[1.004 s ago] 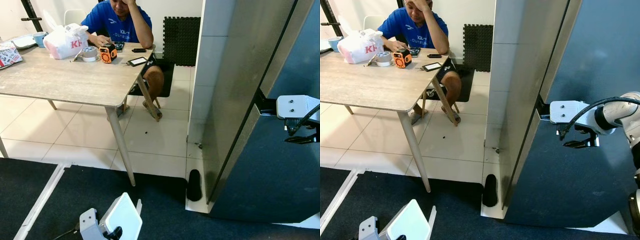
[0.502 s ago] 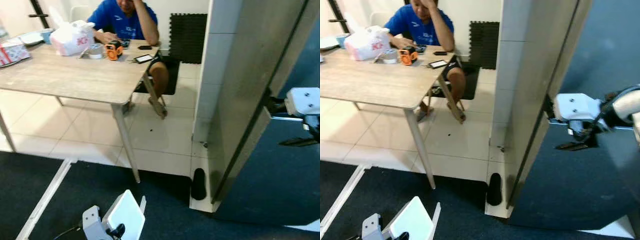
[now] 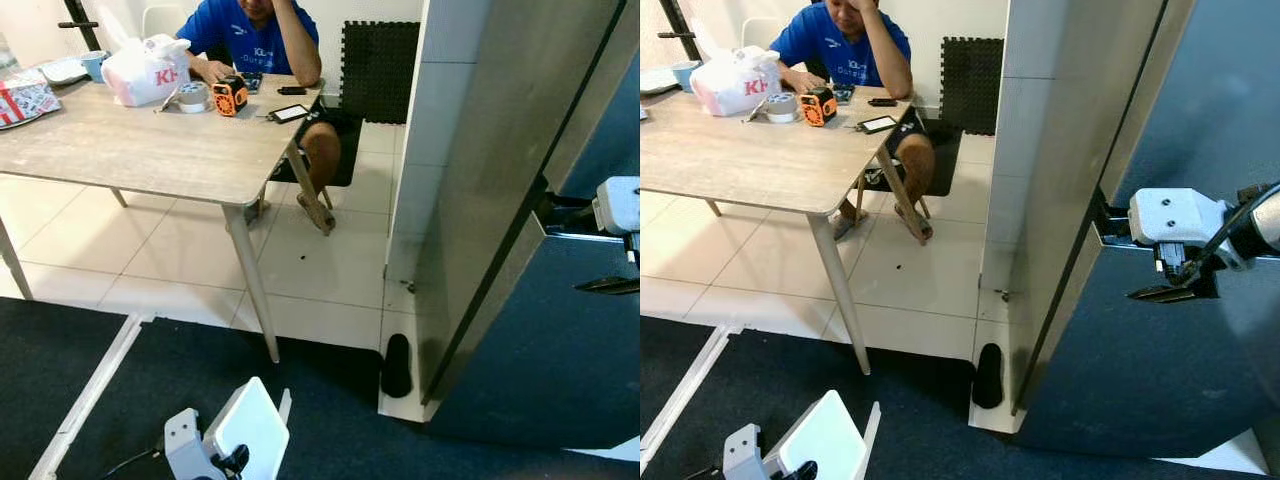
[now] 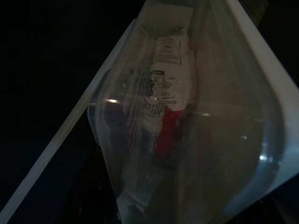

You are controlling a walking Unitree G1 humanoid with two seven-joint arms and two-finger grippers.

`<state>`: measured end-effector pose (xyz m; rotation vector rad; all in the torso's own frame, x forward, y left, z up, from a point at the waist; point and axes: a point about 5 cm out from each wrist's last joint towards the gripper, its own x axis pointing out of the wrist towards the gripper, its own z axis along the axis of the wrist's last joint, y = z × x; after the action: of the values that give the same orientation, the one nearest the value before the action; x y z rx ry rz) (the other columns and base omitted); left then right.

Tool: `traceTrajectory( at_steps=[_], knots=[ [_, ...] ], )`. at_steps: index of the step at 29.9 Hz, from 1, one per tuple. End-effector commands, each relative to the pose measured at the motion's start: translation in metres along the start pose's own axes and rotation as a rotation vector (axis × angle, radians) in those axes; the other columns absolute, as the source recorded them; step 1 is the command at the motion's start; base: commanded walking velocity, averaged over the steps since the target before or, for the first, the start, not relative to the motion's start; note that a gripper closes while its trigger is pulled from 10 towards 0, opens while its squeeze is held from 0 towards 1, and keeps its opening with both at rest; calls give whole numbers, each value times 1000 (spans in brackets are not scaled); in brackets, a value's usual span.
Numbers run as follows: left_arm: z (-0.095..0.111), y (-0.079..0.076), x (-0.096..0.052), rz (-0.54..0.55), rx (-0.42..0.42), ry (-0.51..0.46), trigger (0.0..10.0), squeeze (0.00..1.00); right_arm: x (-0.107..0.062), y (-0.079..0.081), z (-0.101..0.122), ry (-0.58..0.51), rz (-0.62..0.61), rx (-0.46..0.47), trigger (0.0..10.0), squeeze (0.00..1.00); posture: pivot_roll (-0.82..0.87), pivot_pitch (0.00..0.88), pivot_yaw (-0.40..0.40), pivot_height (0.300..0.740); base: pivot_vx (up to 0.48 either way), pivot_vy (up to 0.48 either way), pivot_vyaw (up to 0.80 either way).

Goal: Restocking fridge

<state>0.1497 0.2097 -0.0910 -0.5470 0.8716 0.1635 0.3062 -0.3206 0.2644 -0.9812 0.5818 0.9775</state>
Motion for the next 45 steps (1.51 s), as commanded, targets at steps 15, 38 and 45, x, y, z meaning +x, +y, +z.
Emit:
traceTrajectory(
  at_steps=[15,38,45],
  knots=[
    [-11,-3,0,-16,-7,45,10000,0,-7,4,-51,333,-124,112,10000,0,-86,0,-3,740,0,0,0],
    [-10,-2,-1,-10,-12,44,10000,0,-55,23,-70,440,-67,212,10000,0,-105,0,-5,740,0,0,0],
    [-10,-2,-1,-10,-13,43,10000,0,-57,37,-93,448,-91,331,10000,0,-101,0,-3,740,0,0,0]
  ],
)
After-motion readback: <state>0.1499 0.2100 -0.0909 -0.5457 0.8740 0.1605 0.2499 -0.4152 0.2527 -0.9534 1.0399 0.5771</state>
